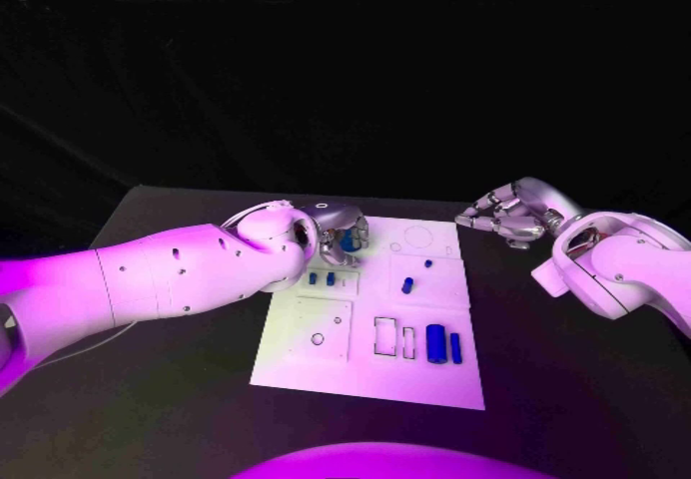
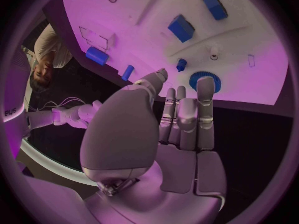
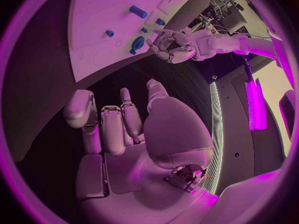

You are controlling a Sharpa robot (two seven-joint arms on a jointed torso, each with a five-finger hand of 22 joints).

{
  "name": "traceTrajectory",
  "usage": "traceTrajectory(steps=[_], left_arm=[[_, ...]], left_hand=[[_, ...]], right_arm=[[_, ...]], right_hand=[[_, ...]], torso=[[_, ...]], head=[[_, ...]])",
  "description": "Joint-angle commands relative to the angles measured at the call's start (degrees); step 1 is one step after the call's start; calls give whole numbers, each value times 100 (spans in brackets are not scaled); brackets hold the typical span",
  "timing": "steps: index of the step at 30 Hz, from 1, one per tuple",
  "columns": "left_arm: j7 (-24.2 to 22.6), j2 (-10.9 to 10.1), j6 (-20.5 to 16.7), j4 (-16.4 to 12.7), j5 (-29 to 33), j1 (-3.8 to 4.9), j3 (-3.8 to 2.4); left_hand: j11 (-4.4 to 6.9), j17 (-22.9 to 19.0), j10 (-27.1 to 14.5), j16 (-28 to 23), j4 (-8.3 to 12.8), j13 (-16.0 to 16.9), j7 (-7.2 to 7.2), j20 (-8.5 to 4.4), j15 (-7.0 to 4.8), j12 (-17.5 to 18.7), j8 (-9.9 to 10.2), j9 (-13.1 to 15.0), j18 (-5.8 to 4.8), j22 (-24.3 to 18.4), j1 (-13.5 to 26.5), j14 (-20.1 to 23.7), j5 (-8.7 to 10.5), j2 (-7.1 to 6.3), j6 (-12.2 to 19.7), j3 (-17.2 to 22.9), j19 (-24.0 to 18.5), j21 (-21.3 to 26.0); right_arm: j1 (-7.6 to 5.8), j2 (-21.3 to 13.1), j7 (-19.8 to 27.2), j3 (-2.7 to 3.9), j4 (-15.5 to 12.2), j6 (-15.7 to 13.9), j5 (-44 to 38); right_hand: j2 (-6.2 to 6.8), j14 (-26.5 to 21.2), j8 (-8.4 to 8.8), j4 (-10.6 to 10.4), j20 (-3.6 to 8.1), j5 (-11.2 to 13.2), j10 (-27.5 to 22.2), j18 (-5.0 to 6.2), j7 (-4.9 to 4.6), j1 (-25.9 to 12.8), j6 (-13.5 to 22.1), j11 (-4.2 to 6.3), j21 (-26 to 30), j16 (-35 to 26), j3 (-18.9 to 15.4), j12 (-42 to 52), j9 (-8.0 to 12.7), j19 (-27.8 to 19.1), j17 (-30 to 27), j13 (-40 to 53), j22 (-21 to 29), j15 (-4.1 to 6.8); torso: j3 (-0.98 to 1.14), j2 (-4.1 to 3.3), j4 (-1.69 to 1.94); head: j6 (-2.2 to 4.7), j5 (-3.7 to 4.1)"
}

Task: Assemble the parts on the task board

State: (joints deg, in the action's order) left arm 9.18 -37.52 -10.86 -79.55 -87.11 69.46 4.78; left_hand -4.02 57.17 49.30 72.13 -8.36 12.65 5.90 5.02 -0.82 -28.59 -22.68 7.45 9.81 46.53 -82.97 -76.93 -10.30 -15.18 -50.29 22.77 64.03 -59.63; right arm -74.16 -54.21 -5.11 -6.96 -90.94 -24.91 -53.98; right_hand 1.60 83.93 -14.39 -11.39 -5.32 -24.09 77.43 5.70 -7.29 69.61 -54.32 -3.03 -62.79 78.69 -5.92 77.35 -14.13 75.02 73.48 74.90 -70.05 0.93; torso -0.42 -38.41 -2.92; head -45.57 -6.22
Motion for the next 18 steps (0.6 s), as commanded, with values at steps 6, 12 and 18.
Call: traceTrajectory(steps=[6,12,18], left_arm=[[108,78,390,100,-282,-39,1],[110,111,415,169,-287,-63,1],[101,150,399,221,-288,-76,0]], left_hand=[[-20,25,132,123,18,-147,14,25,45,113,116,-68,-91,153,-20,-79,-13,73,-192,-25,99,-137],[-25,0,222,158,28,-235,22,41,66,181,183,-109,-93,189,-30,-80,-14,89,-272,1,101,-169],[-29,37,357,237,47,-333,32,62,88,253,258,-154,-111,312,-69,-112,-18,142,-367,87,156,-267]], right_arm=[[4,1,47,1,-9,-6,-1],[4,-5,48,1,-14,-7,-1],[4,-2,50,1,-17,-5,-1]], right_hand=[[-54,238,-40,-16,48,-24,-16,58,1,34,38,32,25,-20,-21,-3,-12,-2,-3,-7,7,50],[-54,238,-40,-16,48,-24,-16,58,1,34,38,32,25,-20,-21,-3,-12,-2,-3,-7,7,50],[-54,238,-40,-16,48,-24,-16,58,1,34,38,32,25,-20,-21,-3,-12,-2,-3,-7,7,50]], torso=[[-1,0,-4],[4,0,-1],[3,2,0]], head=[[-3,7],[-8,15],[-9,16]])
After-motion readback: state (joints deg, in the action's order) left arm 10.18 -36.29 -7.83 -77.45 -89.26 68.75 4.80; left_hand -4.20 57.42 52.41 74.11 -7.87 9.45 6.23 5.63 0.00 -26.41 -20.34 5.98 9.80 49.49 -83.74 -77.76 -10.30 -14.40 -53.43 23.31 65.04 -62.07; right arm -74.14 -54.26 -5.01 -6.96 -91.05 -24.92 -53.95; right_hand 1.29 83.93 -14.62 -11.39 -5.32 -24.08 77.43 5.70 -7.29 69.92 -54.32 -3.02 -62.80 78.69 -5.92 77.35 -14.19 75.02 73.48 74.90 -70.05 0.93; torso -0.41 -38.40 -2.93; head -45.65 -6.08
